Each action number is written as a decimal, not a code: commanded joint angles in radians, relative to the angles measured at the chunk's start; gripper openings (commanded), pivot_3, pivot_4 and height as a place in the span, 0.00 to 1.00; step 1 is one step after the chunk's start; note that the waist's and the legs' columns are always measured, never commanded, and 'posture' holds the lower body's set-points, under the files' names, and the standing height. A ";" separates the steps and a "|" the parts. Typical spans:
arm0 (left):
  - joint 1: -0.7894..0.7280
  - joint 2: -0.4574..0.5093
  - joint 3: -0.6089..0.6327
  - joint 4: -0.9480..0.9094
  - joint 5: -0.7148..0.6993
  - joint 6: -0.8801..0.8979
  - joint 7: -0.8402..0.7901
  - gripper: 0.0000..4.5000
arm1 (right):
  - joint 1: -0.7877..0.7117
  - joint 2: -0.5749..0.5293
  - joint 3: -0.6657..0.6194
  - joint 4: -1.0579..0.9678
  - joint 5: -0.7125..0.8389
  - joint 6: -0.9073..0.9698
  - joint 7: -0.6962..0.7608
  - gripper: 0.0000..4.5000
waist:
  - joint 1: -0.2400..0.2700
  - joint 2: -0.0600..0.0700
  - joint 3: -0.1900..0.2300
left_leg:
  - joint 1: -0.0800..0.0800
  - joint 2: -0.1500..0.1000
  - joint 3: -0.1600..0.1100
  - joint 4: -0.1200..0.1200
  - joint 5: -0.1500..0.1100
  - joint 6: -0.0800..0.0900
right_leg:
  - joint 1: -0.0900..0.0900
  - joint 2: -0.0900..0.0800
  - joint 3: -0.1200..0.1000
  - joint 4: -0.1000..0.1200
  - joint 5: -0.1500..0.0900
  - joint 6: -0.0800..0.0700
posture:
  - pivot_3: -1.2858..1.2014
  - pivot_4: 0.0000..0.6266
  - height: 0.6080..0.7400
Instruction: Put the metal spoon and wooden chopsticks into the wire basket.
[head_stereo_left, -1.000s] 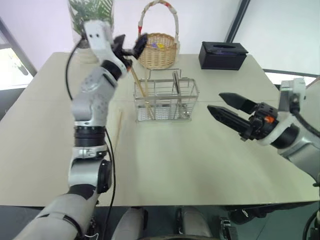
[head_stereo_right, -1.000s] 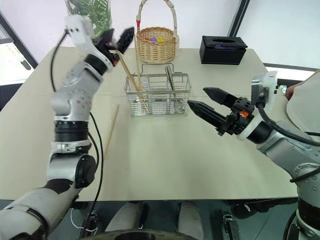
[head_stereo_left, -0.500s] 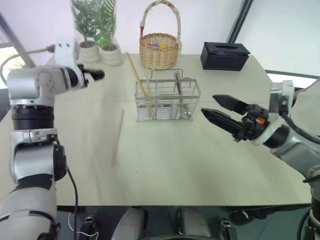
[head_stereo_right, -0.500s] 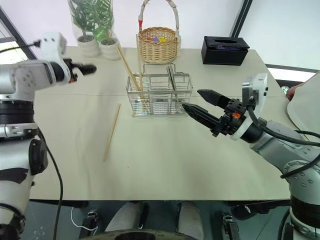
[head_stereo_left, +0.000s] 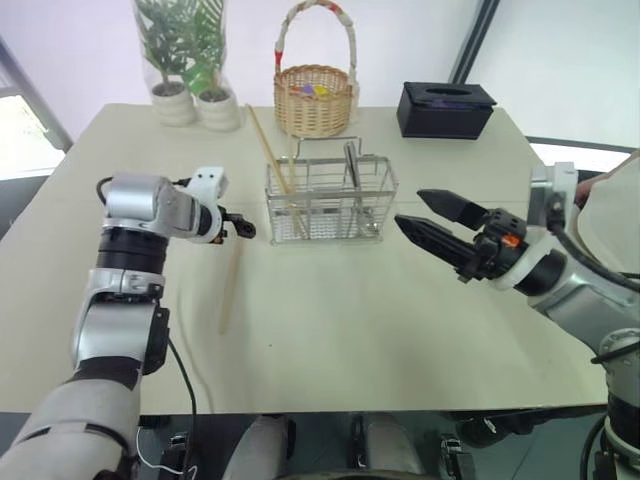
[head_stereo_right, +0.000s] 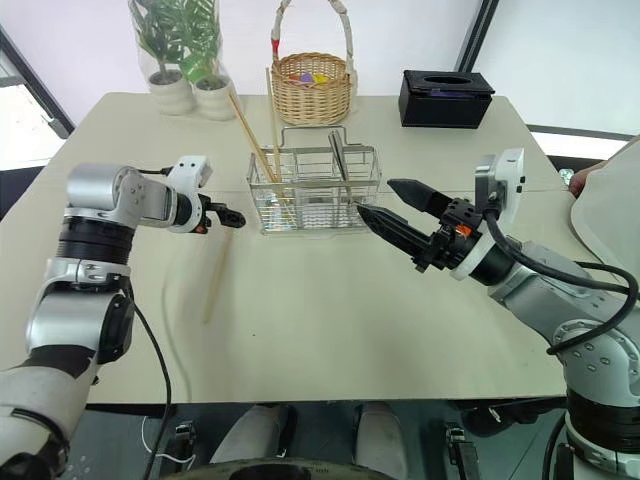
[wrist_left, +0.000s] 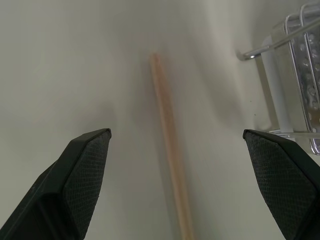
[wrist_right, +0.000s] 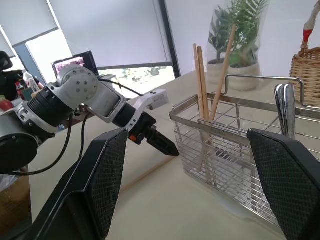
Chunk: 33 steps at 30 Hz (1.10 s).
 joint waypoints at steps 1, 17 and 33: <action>-0.048 -0.003 0.023 0.008 0.015 -0.004 -0.005 0.99 | 0.005 0.002 -0.029 -0.022 0.017 -0.013 -0.012 0.88 | 0.002 0.000 0.000 | 0.000 0.000 0.000 0.000 0.000 0.000 | 0.000 0.000 0.000 0.000 0.000 0.000 | 0.52 0.24 0.32; -0.127 -0.086 0.002 0.288 0.092 -0.113 -0.061 0.80 | 0.041 0.007 -0.048 -0.045 0.011 -0.028 -0.025 0.88 | 0.011 0.001 -0.001 | 0.002 0.000 0.000 0.001 0.000 0.000 | 0.003 0.000 -0.001 0.000 0.000 0.000 | 0.52 0.24 0.32; -0.172 -0.035 0.069 0.354 0.151 -0.235 -0.005 0.01 | 0.037 0.020 -0.031 -0.027 -0.006 -0.034 -0.020 0.88 | 0.024 0.001 -0.001 | 0.001 0.000 0.001 0.000 0.000 0.000 | 0.001 0.000 -0.001 0.000 0.000 0.000 | 0.52 0.24 0.32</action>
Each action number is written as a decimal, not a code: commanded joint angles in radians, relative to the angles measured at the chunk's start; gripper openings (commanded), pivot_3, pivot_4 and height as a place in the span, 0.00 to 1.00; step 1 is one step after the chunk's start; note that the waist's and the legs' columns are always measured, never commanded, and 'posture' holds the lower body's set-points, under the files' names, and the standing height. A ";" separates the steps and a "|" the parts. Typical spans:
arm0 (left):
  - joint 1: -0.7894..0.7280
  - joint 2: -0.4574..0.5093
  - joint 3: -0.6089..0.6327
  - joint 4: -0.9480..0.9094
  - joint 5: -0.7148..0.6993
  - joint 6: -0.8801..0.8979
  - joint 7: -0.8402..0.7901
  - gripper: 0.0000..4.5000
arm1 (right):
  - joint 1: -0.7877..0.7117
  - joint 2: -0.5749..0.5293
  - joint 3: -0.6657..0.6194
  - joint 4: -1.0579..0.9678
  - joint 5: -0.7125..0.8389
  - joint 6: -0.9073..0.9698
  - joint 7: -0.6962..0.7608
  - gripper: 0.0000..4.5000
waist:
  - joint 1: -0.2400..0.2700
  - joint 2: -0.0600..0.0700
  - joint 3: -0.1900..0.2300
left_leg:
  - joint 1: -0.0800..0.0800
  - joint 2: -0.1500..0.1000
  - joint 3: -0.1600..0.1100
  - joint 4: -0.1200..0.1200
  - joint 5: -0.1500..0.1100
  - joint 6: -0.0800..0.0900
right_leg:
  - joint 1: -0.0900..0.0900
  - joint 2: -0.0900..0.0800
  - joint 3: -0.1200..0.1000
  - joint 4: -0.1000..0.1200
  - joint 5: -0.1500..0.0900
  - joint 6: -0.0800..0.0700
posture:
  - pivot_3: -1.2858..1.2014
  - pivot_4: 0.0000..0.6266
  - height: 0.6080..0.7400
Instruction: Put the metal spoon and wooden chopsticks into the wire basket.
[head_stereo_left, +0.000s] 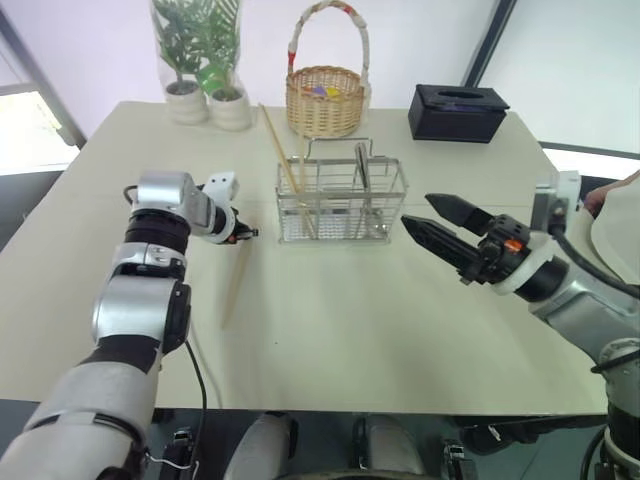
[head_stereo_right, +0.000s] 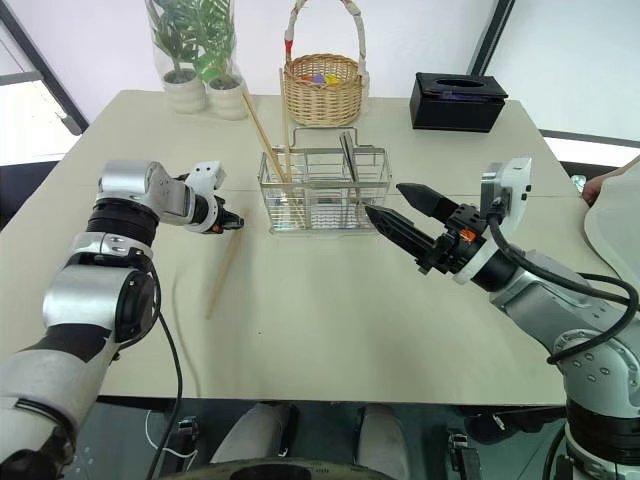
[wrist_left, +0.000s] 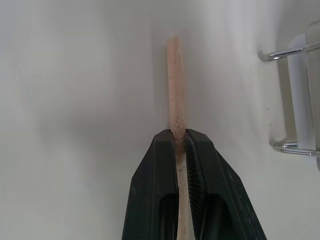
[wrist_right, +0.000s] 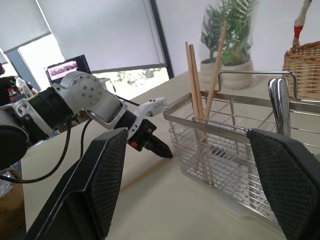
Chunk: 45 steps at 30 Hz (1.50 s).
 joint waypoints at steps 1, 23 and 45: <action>-0.028 0.047 0.047 -0.031 0.033 -0.099 0.053 0.01 | -0.015 -0.002 -0.011 -0.010 0.003 -0.015 0.013 0.88 | -0.003 0.000 0.000 | 0.000 0.000 0.000 0.000 0.000 0.000 | -0.001 0.000 0.000 0.000 0.000 0.000 | 0.52 0.24 0.32; -0.064 -0.054 0.360 -0.632 -0.300 -0.732 0.151 0.01 | -0.043 -0.056 -0.035 0.006 0.047 0.031 0.005 0.88 | 0.001 -0.002 0.000 | -0.001 0.000 0.000 0.003 0.000 0.000 | 0.002 -0.001 0.001 -0.001 0.001 0.001 | 0.52 0.24 0.32; 0.180 -0.278 0.130 -0.613 -0.210 -0.844 0.032 0.26 | 0.059 -0.034 -0.092 -0.068 0.054 -0.018 -0.065 0.88 | 0.002 -0.001 0.000 | -0.001 0.000 0.001 0.002 0.000 0.000 | 0.001 0.000 0.000 -0.001 0.001 0.001 | 0.52 0.24 0.32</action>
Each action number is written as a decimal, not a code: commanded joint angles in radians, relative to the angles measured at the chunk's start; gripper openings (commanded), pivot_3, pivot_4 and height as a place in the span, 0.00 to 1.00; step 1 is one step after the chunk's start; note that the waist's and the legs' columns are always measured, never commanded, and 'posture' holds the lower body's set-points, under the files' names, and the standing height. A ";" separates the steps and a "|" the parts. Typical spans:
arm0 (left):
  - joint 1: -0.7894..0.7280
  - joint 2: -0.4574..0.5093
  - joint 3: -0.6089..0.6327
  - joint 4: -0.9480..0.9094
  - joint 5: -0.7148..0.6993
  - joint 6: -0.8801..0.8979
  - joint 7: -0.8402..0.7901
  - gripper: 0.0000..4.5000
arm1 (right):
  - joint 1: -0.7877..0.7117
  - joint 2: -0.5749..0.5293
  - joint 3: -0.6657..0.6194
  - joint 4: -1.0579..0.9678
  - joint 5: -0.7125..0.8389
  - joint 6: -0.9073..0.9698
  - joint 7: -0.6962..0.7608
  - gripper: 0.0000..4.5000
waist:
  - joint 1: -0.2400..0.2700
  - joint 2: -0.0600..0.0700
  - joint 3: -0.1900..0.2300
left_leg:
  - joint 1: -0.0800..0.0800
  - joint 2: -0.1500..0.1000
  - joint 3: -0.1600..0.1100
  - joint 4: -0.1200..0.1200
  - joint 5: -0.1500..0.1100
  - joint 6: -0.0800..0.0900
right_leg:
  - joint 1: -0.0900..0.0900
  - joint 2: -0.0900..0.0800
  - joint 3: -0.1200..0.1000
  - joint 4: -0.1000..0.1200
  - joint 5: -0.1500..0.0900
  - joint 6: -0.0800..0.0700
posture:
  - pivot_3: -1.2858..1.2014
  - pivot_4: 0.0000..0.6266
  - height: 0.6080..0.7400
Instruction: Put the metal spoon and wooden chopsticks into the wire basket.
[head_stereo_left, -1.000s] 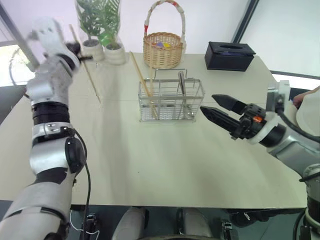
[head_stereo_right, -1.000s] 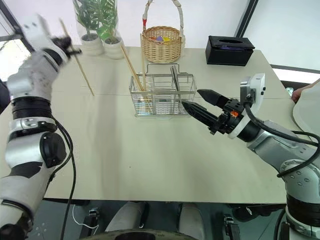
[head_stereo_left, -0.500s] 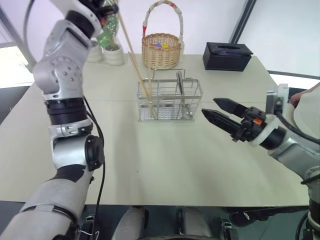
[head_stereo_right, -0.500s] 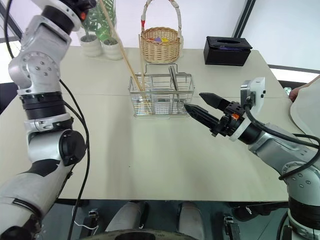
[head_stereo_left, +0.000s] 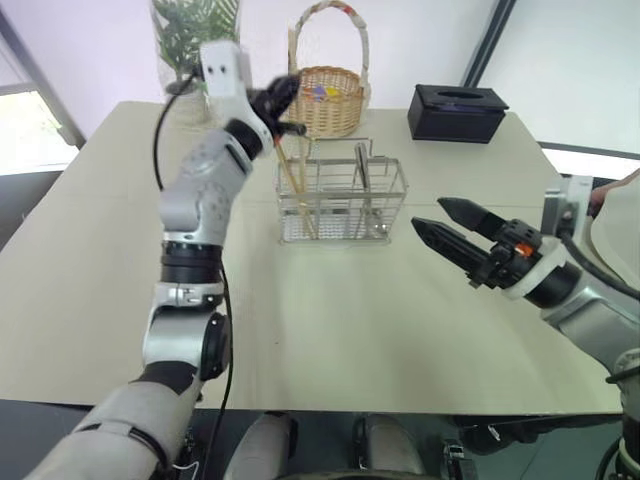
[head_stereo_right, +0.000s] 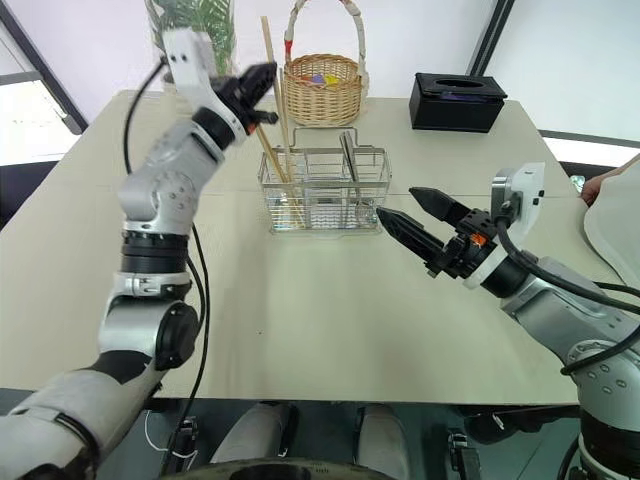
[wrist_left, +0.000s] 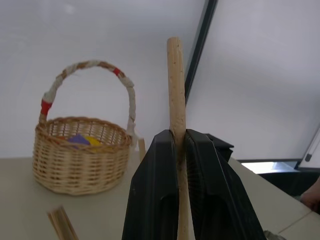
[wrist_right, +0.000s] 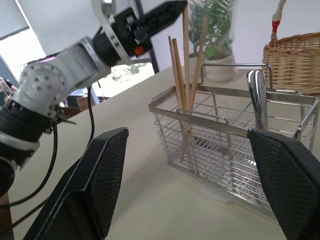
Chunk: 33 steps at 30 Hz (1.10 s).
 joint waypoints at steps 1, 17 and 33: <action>0.010 -0.025 -0.012 -0.034 0.011 -0.060 -0.012 0.36 | 0.001 -0.003 -0.043 -0.037 0.025 -0.026 -0.007 0.88 | 0.000 0.000 0.000 | 0.000 0.000 0.000 0.000 0.000 0.000 | 0.000 0.000 0.000 0.000 0.000 0.000 | 0.52 0.24 0.32; 0.108 0.409 0.025 -0.245 -0.033 0.121 -0.324 0.99 | 0.064 -0.178 -0.112 0.132 -0.228 -0.073 0.244 0.88 | -0.011 0.004 0.002 | 0.000 0.000 0.001 -0.001 0.000 0.000 | -0.001 0.002 0.000 0.000 0.000 0.000 | 0.52 0.24 0.32; 0.643 0.841 0.271 -0.602 -0.206 0.299 -0.616 0.99 | -0.014 -0.223 -0.012 0.261 -0.444 -0.179 0.545 0.88 | -0.025 0.009 0.005 | 0.002 0.003 0.001 -0.002 -0.002 0.002 | 0.001 -0.001 0.001 -0.002 -0.004 -0.008 | 0.52 0.24 0.32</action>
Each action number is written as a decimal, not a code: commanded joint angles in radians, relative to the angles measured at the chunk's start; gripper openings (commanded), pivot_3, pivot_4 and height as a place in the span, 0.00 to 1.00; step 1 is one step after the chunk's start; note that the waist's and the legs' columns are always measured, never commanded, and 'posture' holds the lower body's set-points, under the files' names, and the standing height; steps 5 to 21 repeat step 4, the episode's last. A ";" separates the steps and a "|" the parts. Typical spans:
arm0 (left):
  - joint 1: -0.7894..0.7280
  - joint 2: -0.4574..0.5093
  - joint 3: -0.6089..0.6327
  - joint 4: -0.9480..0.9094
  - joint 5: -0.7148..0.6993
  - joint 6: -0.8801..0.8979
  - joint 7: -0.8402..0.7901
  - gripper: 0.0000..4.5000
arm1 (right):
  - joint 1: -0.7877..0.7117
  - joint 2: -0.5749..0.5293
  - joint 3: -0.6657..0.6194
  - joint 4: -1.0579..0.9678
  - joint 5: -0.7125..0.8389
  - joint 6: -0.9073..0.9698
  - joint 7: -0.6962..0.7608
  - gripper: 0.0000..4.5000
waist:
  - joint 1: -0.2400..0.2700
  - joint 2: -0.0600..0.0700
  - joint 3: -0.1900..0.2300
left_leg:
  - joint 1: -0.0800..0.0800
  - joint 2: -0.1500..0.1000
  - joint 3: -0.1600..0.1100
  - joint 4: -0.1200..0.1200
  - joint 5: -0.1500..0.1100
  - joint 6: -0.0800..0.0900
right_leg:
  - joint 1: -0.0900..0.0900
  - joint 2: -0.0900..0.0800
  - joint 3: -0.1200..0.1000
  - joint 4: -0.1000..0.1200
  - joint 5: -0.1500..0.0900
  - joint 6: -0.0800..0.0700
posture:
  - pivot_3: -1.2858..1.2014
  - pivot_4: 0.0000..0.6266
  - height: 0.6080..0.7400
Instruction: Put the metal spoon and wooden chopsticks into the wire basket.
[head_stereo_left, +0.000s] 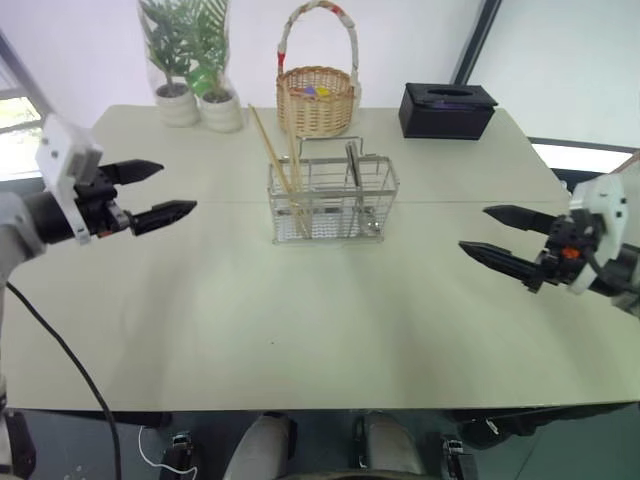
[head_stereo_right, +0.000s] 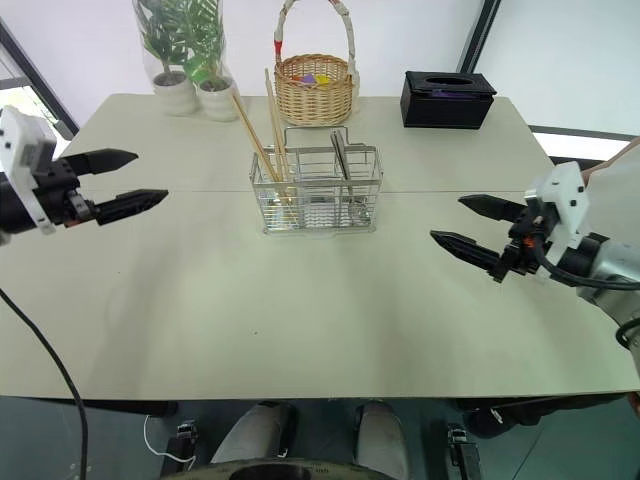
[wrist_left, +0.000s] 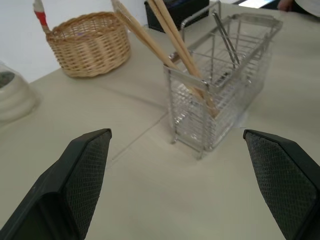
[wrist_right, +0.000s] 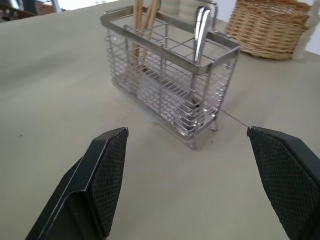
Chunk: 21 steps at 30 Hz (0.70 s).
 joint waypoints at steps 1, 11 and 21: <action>0.032 0.006 0.070 -0.087 -0.035 0.027 0.036 0.99 | -0.044 0.029 0.019 -0.017 -0.008 -0.017 0.003 0.88 | 0.001 0.000 0.000 | 0.000 0.000 0.000 0.000 0.000 0.000 | 0.000 0.000 0.000 0.000 0.000 0.000 | 0.52 0.24 0.32; 0.082 0.009 0.119 -0.144 -0.076 0.064 0.048 0.99 | -0.074 0.059 0.047 -0.023 -0.012 -0.004 -0.013 0.88 | -0.001 0.000 0.000 | 0.000 0.000 0.000 0.000 0.000 0.000 | -0.001 0.000 0.000 0.000 0.000 0.000 | 0.52 0.24 0.32; 0.082 0.009 0.119 -0.144 -0.076 0.064 0.048 0.99 | -0.074 0.059 0.047 -0.023 -0.012 -0.004 -0.013 0.88 | -0.001 0.000 0.000 | 0.000 0.000 0.000 0.000 0.000 0.000 | -0.001 0.000 0.000 0.000 0.000 0.000 | 0.52 0.24 0.32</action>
